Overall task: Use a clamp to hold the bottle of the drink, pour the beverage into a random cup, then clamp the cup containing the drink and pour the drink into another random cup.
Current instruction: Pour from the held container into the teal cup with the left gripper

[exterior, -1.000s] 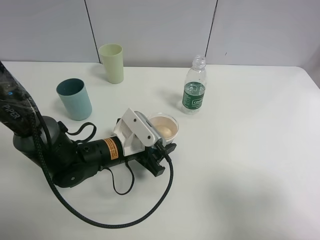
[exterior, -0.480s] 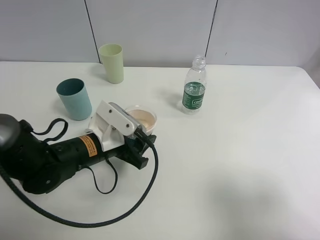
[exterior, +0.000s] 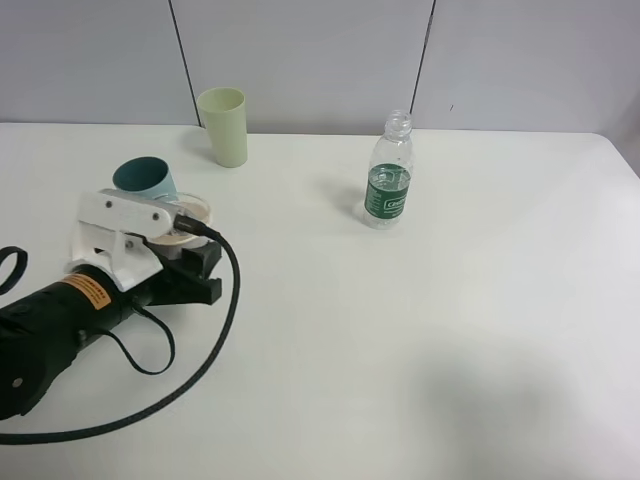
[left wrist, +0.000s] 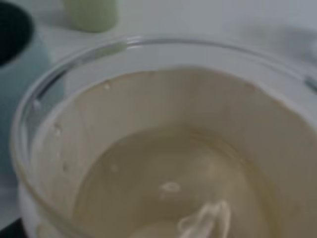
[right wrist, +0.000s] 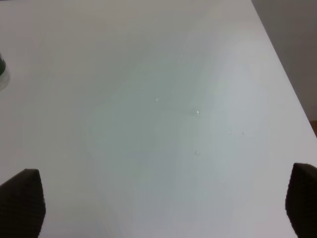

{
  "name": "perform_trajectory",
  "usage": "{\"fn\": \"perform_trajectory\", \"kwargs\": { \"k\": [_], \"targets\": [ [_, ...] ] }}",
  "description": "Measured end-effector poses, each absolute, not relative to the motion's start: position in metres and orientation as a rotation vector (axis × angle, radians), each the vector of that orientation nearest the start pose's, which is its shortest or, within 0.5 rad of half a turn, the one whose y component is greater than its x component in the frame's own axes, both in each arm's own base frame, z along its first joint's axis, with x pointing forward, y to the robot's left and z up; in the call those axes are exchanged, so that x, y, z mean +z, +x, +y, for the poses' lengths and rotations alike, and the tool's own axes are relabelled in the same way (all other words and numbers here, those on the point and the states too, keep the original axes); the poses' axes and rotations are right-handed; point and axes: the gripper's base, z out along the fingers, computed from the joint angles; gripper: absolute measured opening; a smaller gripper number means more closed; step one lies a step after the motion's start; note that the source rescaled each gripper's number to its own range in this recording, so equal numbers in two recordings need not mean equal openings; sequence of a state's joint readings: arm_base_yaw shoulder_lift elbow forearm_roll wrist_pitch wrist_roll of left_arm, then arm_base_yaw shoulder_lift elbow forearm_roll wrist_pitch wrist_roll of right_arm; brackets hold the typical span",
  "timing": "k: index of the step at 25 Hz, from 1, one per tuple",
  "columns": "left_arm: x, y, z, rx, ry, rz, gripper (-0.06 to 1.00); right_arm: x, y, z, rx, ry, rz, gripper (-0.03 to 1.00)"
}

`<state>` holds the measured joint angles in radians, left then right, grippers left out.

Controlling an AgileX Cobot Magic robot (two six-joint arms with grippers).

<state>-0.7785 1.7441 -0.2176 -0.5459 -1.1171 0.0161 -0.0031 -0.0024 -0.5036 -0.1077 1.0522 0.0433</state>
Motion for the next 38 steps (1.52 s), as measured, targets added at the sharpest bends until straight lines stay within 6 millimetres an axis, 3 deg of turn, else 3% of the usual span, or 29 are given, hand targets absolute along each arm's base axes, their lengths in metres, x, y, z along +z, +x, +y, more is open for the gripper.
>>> {"fn": "perform_trajectory", "kwargs": {
  "k": [8, 16, 22, 33, 38],
  "targets": [
    [0.136, 0.184, -0.105, -0.073, 0.094, 1.818, 0.00, 0.279, -0.006, -0.008, -0.103, 0.052, 2.026, 1.00],
    [0.133, 0.180, -0.085, 0.070, -0.045, 1.842, 0.00, 0.279, -0.006, -0.008, -0.103, 0.052, 2.026, 1.00],
    [0.133, 0.181, -0.080, 0.143, -0.008, 1.846, 0.00, 0.279, -0.006, -0.008, -0.103, 0.052, 2.026, 1.00],
    [0.149, 0.207, -0.036, 0.215, -0.149, 1.786, 0.00, 0.279, -0.006, -0.008, -0.103, 0.052, 2.026, 1.00],
    [0.154, 0.228, -0.023, 0.195, -0.103, 1.814, 0.00, 0.279, -0.006, -0.008, -0.103, 0.052, 2.026, 1.00]
  ]
}}
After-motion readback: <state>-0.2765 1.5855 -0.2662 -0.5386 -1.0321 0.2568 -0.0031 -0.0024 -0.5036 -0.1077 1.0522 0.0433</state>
